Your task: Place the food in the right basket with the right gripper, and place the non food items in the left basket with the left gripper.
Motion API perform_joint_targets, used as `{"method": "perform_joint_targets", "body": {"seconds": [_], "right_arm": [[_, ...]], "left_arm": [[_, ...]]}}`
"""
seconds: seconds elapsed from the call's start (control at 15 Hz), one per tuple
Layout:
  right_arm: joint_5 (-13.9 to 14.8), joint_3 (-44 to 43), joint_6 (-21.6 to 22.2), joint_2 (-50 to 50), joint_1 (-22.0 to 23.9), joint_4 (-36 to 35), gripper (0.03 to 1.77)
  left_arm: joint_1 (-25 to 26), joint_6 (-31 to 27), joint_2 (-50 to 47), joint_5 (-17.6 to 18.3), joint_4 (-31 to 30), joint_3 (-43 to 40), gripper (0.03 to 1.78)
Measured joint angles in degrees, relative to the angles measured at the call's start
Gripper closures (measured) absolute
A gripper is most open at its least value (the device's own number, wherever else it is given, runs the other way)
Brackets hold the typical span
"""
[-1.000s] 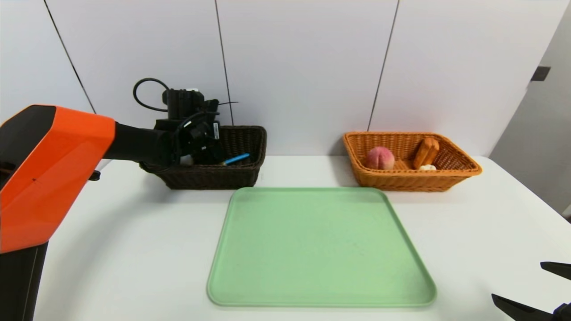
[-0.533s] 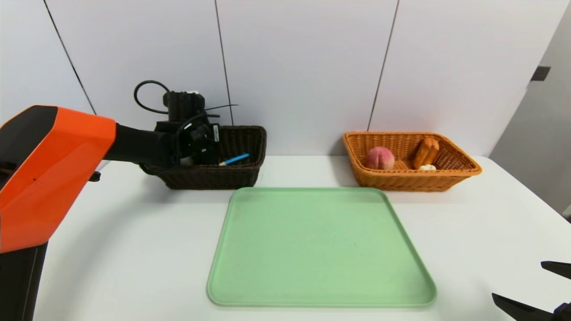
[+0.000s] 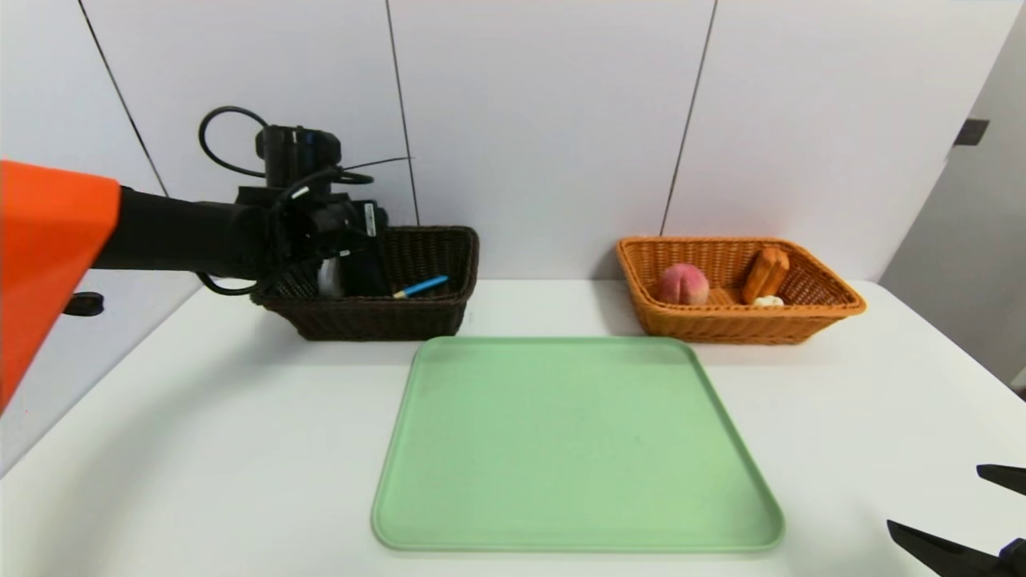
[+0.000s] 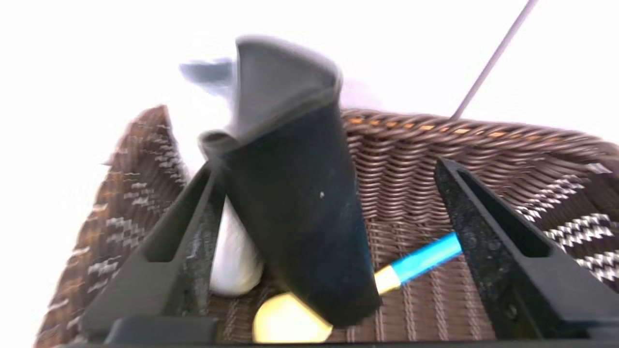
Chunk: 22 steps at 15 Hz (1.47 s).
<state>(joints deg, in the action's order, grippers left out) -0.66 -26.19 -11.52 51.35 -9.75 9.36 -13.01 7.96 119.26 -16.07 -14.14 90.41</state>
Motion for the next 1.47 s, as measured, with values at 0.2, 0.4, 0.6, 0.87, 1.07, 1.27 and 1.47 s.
{"method": "perform_joint_targets", "body": {"seconds": [0.2,0.4,0.6,0.87,1.07,1.27,1.47], "right_arm": [[0.0,-0.5,0.2,-0.1,0.2,-0.1,0.09],[-0.2,-2.7,0.3,-0.1,1.7,-1.6,0.09],[-1.3,-4.5,0.6,-0.7,3.3,-2.3,0.09],[-2.3,-4.5,1.9,-3.6,6.7,-2.3,0.09],[-4.2,-3.7,2.5,-6.4,7.8,-2.2,0.09],[-4.5,-2.5,2.5,-8.8,8.5,-2.2,0.09],[-6.5,0.2,2.5,-11.5,9.1,-2.2,0.09]], "left_arm": [[-0.3,0.1,-5.6,0.1,2.5,-1.6,0.24],[-0.5,0.0,-13.7,0.0,4.9,-6.9,0.20],[-0.7,0.0,-24.5,-0.4,6.2,-19.3,0.17],[-0.1,-0.2,-39.8,-3.9,4.6,-38.7,0.14],[3.5,-4.1,-49.2,-5.6,1.4,-48.5,0.14],[7.8,-6.6,-56.0,-5.9,-1.3,-56.2,0.13],[11.9,-9.1,-63.3,-4.3,-5.8,-66.6,0.12]]}}
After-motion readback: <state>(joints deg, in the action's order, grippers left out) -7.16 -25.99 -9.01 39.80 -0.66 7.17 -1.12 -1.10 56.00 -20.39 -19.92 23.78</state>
